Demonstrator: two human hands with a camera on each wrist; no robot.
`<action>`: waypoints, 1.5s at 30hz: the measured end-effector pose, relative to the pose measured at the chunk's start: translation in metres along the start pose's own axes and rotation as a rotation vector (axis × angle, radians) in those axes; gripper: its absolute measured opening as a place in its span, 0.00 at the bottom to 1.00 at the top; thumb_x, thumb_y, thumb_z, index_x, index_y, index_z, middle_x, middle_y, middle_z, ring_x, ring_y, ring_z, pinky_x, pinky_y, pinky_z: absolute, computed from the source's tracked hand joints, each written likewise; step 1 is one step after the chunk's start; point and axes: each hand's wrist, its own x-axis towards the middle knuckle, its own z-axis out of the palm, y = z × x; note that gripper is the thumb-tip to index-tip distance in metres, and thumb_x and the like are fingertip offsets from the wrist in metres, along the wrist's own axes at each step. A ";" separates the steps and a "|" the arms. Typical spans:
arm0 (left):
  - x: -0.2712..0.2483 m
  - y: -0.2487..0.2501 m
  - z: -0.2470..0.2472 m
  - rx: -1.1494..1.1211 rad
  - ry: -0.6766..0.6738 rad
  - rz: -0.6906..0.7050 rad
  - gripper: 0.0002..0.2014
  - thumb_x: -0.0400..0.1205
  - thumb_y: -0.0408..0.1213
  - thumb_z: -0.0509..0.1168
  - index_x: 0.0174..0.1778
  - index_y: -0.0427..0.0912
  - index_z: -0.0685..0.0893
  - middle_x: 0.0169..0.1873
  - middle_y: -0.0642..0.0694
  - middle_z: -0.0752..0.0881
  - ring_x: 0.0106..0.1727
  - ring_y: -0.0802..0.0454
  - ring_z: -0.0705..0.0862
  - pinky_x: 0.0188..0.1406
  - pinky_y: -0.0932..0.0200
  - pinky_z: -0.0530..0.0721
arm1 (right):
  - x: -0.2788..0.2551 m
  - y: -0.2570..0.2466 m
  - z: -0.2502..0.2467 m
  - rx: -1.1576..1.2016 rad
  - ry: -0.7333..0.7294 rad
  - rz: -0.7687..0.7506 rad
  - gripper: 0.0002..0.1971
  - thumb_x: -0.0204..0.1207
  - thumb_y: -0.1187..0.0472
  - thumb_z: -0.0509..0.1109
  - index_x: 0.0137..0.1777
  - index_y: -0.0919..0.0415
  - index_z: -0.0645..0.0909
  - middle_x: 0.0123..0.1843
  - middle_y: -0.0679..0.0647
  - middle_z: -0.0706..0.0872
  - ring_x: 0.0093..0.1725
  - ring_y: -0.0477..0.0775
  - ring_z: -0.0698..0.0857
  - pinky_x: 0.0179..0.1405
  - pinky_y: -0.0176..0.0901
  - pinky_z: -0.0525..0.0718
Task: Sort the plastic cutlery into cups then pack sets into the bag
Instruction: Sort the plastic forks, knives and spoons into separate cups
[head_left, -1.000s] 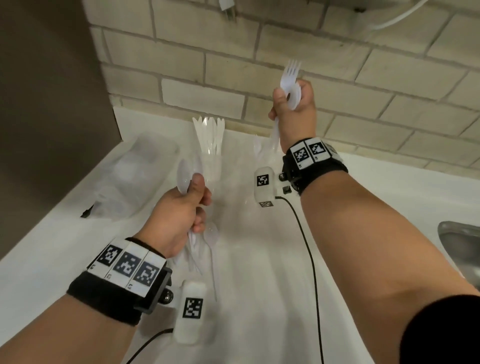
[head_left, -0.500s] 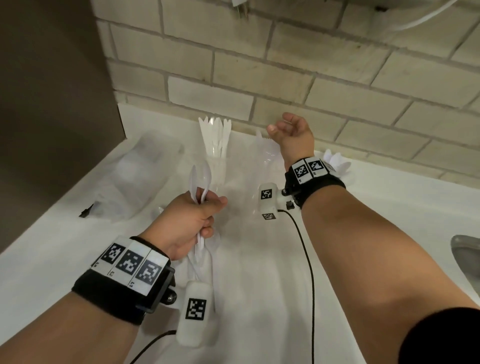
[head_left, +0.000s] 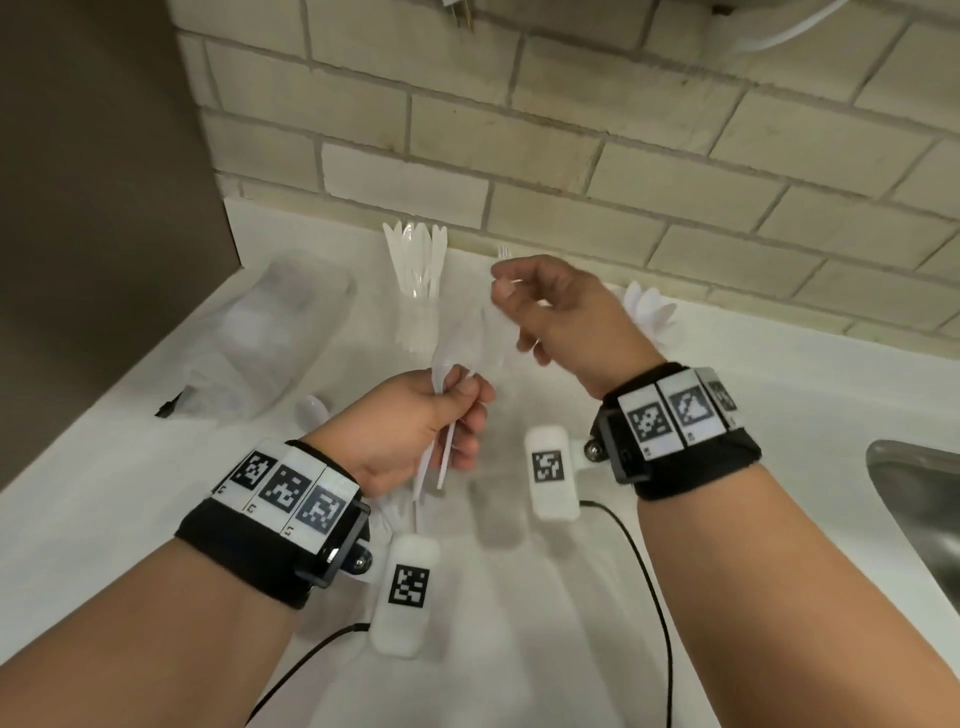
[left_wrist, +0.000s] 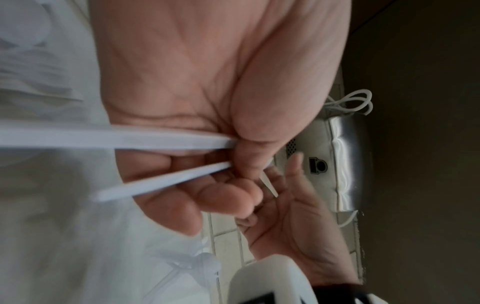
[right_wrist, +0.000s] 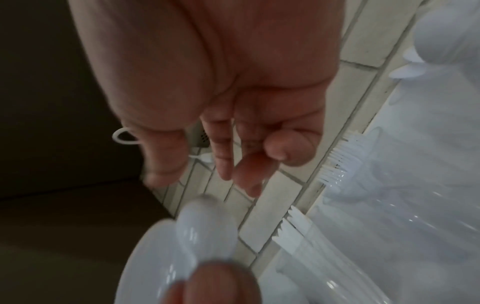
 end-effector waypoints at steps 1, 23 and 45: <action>-0.001 0.000 0.002 0.028 -0.022 0.001 0.11 0.87 0.38 0.57 0.44 0.40 0.82 0.27 0.49 0.80 0.25 0.53 0.77 0.31 0.56 0.79 | -0.008 -0.001 0.003 -0.034 -0.070 0.010 0.21 0.76 0.50 0.73 0.67 0.50 0.77 0.48 0.47 0.86 0.29 0.42 0.82 0.26 0.34 0.77; -0.006 -0.021 0.002 0.710 0.004 0.048 0.28 0.69 0.48 0.78 0.64 0.52 0.77 0.58 0.57 0.82 0.55 0.60 0.85 0.58 0.58 0.84 | -0.056 0.017 -0.046 -0.073 0.002 0.064 0.07 0.78 0.61 0.72 0.43 0.61 0.76 0.21 0.47 0.81 0.19 0.46 0.77 0.23 0.39 0.77; -0.060 -0.044 -0.077 1.169 0.341 -0.207 0.36 0.66 0.54 0.78 0.70 0.60 0.72 0.70 0.52 0.66 0.72 0.47 0.67 0.73 0.56 0.65 | 0.047 0.066 -0.092 -0.956 0.409 0.341 0.24 0.83 0.47 0.59 0.73 0.60 0.73 0.72 0.63 0.69 0.68 0.68 0.75 0.69 0.57 0.75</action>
